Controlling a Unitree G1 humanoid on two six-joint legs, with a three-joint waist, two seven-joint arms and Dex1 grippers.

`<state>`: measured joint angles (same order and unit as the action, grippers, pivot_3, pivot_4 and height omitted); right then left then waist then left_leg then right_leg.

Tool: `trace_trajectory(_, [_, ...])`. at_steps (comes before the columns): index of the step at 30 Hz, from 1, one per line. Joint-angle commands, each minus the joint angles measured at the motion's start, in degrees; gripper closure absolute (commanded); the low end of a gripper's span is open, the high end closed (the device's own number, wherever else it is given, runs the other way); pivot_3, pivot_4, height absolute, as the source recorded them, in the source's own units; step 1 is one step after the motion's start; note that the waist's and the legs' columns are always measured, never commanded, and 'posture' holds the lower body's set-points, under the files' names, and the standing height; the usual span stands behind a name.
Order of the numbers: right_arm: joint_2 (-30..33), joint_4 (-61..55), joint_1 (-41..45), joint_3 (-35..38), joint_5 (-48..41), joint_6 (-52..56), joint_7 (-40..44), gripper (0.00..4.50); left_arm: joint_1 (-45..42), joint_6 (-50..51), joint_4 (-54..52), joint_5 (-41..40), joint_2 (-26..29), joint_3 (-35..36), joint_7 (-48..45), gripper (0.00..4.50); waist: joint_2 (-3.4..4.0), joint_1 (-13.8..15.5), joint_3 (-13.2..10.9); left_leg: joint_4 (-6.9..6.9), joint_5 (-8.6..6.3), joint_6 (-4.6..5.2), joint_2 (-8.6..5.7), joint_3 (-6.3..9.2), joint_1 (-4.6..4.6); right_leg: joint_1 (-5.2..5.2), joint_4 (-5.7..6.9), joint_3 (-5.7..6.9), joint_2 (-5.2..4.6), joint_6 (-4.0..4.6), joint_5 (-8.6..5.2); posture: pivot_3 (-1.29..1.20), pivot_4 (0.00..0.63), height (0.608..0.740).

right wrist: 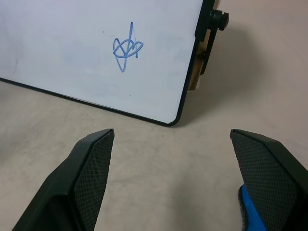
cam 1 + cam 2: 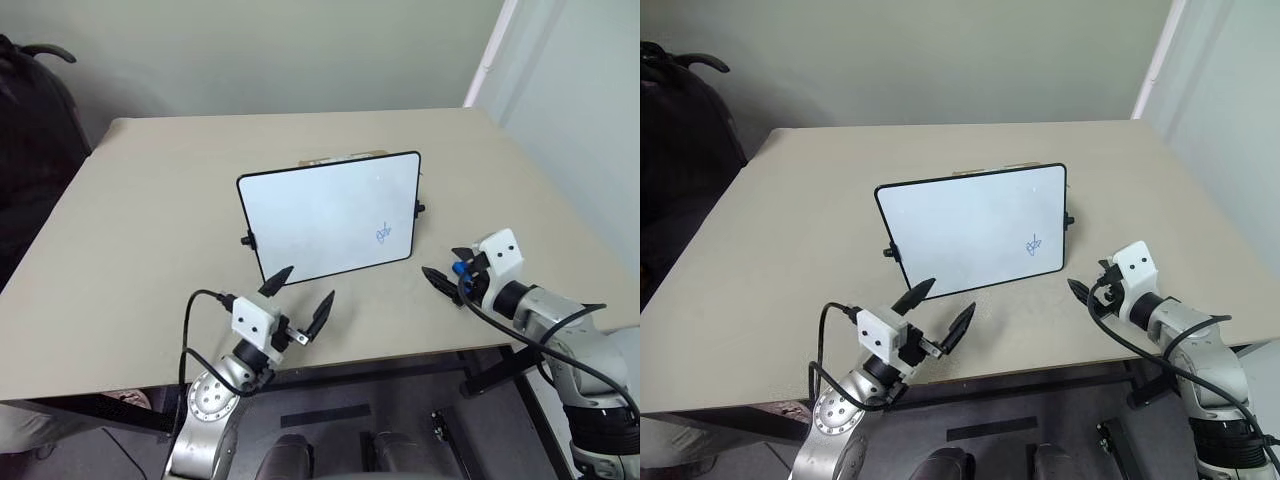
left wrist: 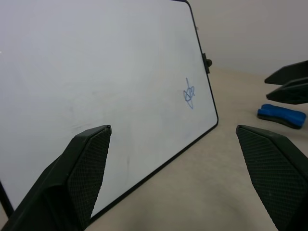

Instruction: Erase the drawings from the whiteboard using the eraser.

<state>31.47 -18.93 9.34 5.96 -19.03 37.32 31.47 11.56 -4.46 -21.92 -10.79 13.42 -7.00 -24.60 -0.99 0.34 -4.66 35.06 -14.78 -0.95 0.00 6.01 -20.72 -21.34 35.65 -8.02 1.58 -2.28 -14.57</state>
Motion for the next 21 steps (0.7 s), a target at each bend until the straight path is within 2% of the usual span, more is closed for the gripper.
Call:
trace_trajectory(1, [0.22,-2.67,-0.28,2.52,-1.4,1.27,-1.04,0.42,0.48,0.61,-3.89,0.73,0.27,-1.3,0.22,0.0,0.01,0.03,0.0,0.0,0.0,0.0,0.0,0.0,-0.01,0.0,-0.02,0.0,0.0,0.01,0.0,0.0,0.15,0.73])
trace_trajectory(10, [1.11,-5.45,-2.31,5.98,-3.44,6.06,-2.63,0.42,-0.52,1.47,-2.34,1.51,-0.12,-2.51,0.31,0.0,0.01,0.03,0.0,0.0,-0.15,-0.25,0.0,0.01,-0.11,0.01,-0.05,0.0,0.0,0.05,-0.01,0.0,0.15,0.73])
trace_trajectory(15, [2.46,-5.08,-0.82,7.72,-5.26,11.31,-2.96,0.42,-2.22,-0.17,3.78,3.23,-1.53,-3.93,0.64,0.0,0.02,0.03,0.01,0.0,-0.16,-0.27,0.0,0.01,-0.14,0.02,-0.06,0.0,-0.03,0.06,-0.01,0.0,0.15,0.73])
trace_trajectory(21, [3.83,-1.78,3.71,7.52,-7.01,16.46,-2.62,0.42,-1.84,-1.62,4.25,3.72,-2.18,-3.33,1.35,0.0,0.03,-0.12,0.0,-0.01,0.01,0.01,0.0,-0.05,-0.21,0.03,-0.05,-0.01,-0.02,0.02,0.02,0.0,0.15,0.73])
